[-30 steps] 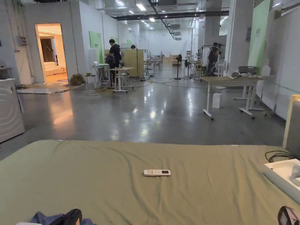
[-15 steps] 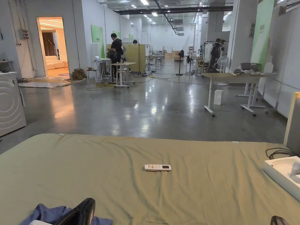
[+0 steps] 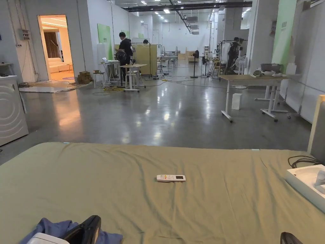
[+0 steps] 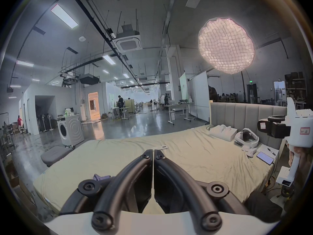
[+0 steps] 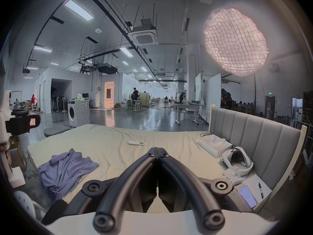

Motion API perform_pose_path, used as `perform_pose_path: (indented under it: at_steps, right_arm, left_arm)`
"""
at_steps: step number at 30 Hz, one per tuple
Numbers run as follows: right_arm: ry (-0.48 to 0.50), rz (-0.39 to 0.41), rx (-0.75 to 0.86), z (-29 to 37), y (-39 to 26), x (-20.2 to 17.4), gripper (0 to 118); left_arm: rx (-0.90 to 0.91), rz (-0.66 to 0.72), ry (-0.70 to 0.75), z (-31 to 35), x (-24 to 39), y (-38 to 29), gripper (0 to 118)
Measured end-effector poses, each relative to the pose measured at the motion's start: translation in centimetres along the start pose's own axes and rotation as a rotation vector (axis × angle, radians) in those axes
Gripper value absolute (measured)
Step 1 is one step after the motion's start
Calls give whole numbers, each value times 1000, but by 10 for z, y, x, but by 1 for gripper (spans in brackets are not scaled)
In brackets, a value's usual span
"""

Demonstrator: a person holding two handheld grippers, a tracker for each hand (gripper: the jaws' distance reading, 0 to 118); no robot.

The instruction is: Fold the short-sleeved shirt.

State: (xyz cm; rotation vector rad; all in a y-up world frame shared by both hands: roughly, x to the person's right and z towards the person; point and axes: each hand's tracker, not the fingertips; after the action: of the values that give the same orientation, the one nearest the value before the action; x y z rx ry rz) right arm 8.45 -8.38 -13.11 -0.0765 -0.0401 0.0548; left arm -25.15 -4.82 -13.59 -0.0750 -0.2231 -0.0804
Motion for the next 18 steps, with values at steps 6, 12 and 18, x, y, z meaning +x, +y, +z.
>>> perform_pose_path:
  at_steps: [6,12,18]
  right_arm:
    - [58,4,-42,-4,-14,-1,0]
    - [155,-7,-117,-19,-42,-2,0]
    - [177,0,-207,-37,-62,-3,0]
  left_arm:
    - [-70,36,23,-6,-31,-15,17]
    - [-238,70,115,-33,-85,-36,96]
    - [-465,251,113,-104,-158,-79,96]
